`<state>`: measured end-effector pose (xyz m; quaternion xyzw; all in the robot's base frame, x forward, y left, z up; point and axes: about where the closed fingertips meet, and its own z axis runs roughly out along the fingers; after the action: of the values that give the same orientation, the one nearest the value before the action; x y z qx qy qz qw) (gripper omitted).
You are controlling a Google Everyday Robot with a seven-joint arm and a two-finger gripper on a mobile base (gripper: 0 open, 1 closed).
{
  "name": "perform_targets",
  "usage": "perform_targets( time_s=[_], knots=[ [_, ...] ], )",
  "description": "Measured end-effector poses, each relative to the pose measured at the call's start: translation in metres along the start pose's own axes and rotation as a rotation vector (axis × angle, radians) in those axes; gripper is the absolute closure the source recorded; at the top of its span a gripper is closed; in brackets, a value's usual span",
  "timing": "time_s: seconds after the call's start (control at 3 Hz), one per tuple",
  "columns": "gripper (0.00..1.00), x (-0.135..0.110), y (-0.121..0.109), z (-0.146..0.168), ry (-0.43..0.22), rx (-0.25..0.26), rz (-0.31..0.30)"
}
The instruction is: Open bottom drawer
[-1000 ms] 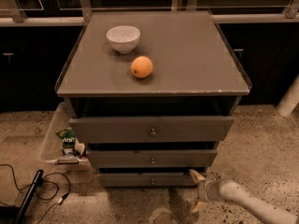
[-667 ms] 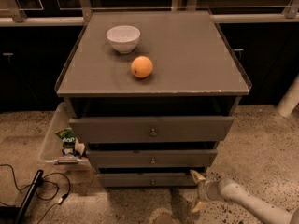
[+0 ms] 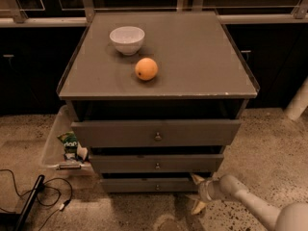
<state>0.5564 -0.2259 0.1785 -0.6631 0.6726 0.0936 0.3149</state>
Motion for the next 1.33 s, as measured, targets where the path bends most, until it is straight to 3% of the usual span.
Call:
perform_targets(
  time_s=[0.67, 1.0, 1.33],
  knots=[
    [0.0, -0.002, -0.015, 0.038, -0.058, -0.085, -0.002],
    [0.0, -0.002, -0.015, 0.038, -0.058, -0.085, -0.002],
    [0.19, -0.002, -0.015, 0.038, -0.058, -0.085, -0.002]
  ],
)
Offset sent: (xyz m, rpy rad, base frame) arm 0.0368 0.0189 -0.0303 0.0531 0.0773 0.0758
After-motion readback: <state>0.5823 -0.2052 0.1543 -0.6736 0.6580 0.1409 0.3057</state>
